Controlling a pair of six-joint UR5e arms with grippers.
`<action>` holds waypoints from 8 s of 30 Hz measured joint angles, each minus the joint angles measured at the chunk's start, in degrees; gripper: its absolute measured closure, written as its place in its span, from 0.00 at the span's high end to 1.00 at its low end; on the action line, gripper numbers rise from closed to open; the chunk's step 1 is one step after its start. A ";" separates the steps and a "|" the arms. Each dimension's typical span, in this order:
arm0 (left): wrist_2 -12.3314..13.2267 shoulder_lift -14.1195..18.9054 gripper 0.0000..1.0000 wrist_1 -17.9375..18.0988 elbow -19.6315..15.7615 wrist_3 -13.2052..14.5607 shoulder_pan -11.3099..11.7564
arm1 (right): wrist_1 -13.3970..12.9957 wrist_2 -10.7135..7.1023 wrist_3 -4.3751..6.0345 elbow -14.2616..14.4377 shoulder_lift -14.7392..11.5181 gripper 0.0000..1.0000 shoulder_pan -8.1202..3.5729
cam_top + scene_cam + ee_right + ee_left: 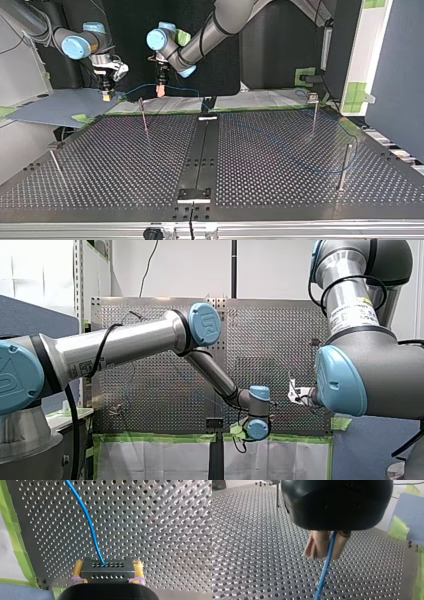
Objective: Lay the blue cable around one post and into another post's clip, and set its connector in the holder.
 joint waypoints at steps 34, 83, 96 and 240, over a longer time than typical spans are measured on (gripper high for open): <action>1.36 -0.04 0.00 0.38 1.47 4.35 1.89 | -3.49 2.36 3.39 -0.70 1.18 0.00 -2.24; 2.23 -0.11 0.00 1.46 1.49 5.68 3.58 | 5.27 3.61 3.45 -9.43 6.52 0.00 -2.26; 2.76 -0.12 0.00 1.42 2.06 5.68 4.08 | 6.85 3.85 3.41 -12.76 10.85 0.00 -2.15; 19.04 10.91 1.00 -13.91 -8.76 28.34 4.56 | 18.43 4.74 3.47 -24.94 13.94 0.00 -3.12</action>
